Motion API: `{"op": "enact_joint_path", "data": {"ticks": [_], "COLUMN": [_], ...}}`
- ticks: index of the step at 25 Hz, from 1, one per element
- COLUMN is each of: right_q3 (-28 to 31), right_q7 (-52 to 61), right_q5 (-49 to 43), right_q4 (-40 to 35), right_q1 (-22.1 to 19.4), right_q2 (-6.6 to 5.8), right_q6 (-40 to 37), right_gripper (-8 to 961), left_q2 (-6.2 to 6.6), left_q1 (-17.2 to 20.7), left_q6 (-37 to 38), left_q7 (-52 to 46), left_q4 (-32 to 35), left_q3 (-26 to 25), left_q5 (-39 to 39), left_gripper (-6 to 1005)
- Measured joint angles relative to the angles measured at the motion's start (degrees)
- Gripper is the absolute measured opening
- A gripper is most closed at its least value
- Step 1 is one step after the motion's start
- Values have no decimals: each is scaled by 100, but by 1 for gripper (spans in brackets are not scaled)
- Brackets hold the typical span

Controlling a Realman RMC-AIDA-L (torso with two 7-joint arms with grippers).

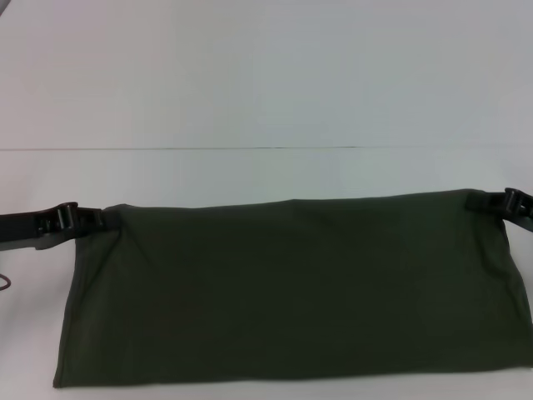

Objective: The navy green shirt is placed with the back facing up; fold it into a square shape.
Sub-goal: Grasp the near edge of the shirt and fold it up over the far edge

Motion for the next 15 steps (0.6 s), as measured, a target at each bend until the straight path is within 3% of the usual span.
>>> {"op": "enact_joint_path", "data": {"ticks": [12,15], "right_q3": [-155,-335], "right_q7": [-90,-78], "right_q5": [8,45], "right_q4": [6,8], "right_q1": [459,536], "right_q2": [245,358], "right_q6": [895,1206], "right_gripper": [80,81], "left_q2": [-241,-289], "left_q1": [-19,-20], "left_q6": [-752,-872], "left_q7": [66,76], "left_q4": [23,16], "left_q3": [12,12], "left_q5": [-4,-4], "left_gripper": [61,62]}}
